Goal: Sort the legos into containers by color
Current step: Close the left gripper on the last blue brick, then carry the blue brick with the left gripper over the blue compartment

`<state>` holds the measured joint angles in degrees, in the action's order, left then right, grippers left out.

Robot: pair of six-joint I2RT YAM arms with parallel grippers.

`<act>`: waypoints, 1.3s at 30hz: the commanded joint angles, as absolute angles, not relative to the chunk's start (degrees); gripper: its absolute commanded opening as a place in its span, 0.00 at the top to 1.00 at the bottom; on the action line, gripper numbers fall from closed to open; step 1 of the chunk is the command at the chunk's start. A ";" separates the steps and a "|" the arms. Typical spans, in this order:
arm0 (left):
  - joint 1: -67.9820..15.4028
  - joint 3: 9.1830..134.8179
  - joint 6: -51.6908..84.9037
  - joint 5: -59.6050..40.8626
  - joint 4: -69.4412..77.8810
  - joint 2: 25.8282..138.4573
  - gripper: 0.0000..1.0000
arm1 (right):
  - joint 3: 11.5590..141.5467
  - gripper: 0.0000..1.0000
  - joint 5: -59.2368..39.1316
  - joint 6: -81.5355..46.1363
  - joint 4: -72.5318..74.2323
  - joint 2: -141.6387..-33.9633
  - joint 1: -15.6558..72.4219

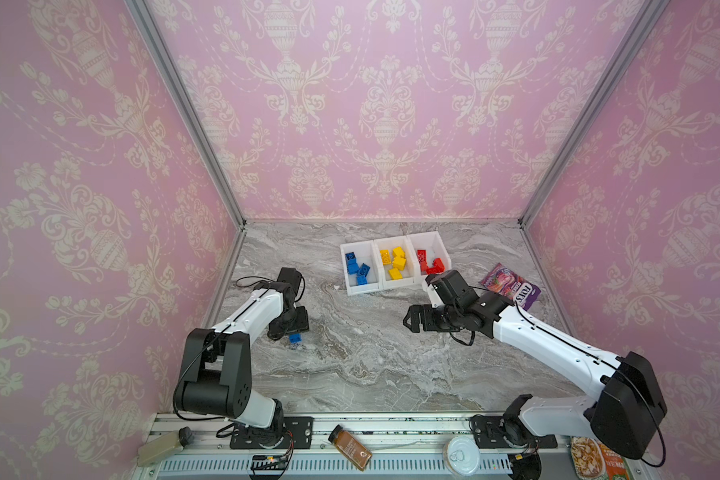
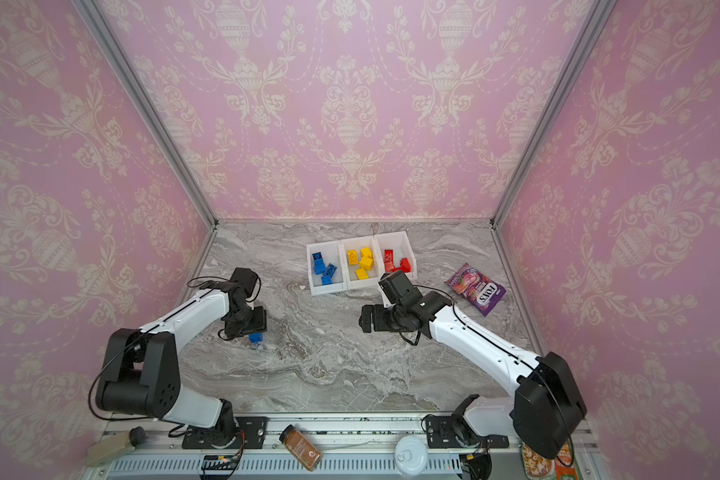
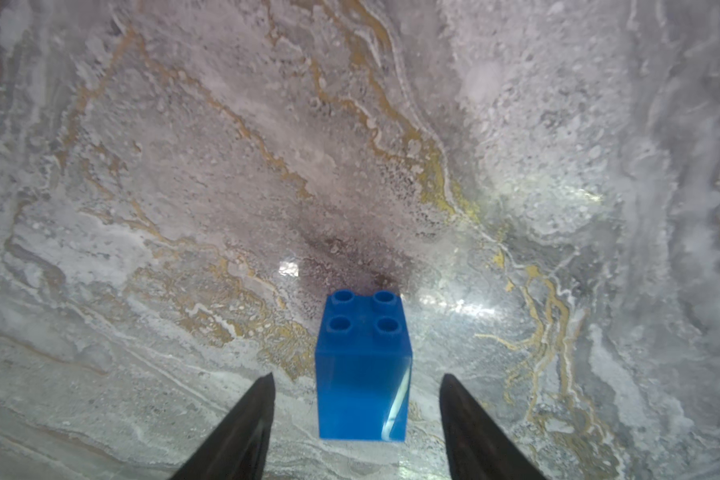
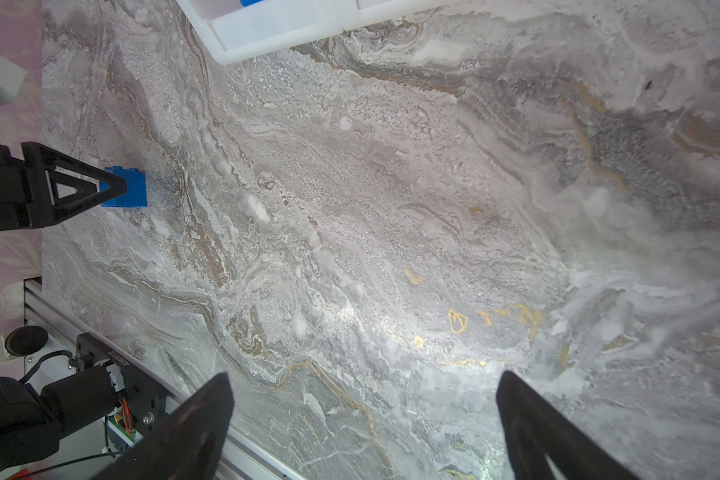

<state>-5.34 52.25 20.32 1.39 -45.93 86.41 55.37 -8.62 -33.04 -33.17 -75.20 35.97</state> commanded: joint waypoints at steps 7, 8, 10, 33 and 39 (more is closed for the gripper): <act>-4.19 52.52 20.04 -0.49 -44.58 89.03 0.43 | 55.06 0.00 -8.89 -32.94 -32.12 -73.55 35.51; -4.22 52.36 20.04 -0.53 -44.46 89.12 0.44 | 54.98 0.00 -8.88 -32.93 -32.08 -73.59 35.47; -4.11 52.36 20.16 -0.53 -44.42 89.03 0.46 | 54.97 0.00 -8.96 -32.96 -32.08 -73.56 35.50; -3.69 51.50 20.04 -2.71 -44.04 90.10 0.71 | 54.40 0.00 -8.64 -33.21 -32.02 -72.51 35.51; -3.69 51.77 20.71 -4.19 -44.14 87.91 0.80 | 54.40 0.00 -8.53 -33.16 -32.26 -72.60 35.53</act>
<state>-4.19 52.23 20.27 -1.93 -43.81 89.67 55.11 -8.62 -33.06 -32.08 -74.30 35.97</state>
